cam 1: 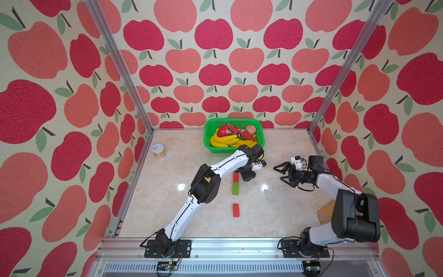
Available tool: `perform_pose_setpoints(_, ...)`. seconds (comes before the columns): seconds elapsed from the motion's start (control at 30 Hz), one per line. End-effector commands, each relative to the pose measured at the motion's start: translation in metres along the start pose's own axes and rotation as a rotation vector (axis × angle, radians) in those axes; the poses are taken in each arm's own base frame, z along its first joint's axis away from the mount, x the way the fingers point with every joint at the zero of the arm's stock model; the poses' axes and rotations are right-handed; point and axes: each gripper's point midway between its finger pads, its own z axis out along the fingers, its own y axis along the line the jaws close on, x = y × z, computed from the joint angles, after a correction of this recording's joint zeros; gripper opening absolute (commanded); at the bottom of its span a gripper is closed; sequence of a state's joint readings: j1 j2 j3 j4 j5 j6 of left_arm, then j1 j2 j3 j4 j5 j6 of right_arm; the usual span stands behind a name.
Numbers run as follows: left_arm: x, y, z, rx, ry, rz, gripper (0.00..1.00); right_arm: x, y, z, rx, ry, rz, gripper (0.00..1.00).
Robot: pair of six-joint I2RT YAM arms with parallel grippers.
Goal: Assemble the letter k with building blocks
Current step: Assemble the building block at the center of the board.
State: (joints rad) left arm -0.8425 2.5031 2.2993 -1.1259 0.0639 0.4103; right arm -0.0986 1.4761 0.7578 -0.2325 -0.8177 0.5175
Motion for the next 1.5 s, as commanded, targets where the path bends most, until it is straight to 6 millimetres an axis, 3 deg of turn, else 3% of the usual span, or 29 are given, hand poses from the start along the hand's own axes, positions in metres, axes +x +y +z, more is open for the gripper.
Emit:
perform_pose_setpoints(0.0, -0.008, 0.0, -0.003, -0.01, -0.015, 0.001, 0.55, 0.004, 0.0, 0.001, -0.023, 0.015, 0.01, 0.99)
perform_pose_setpoints(0.5, -0.026, -0.007, 0.01, 0.002, -0.049, 0.006, 0.57, 0.004, 0.0, 0.002, -0.025, 0.019, 0.012, 0.99)
perform_pose_setpoints(0.83, -0.026, -0.008, 0.012, -0.002, -0.043, 0.002, 0.5, 0.004, -0.001, 0.004, -0.029, 0.024, 0.016, 0.99)
perform_pose_setpoints(1.1, -0.024, -0.009, 0.013, 0.001, -0.034, 0.0, 0.19, 0.005, -0.002, 0.005, -0.03, 0.029, 0.018, 0.99)
perform_pose_setpoints(1.47, -0.015, -0.004, 0.014, -0.008, -0.007, 0.005, 0.16, 0.007, -0.002, 0.007, -0.032, 0.039, 0.02, 0.99)
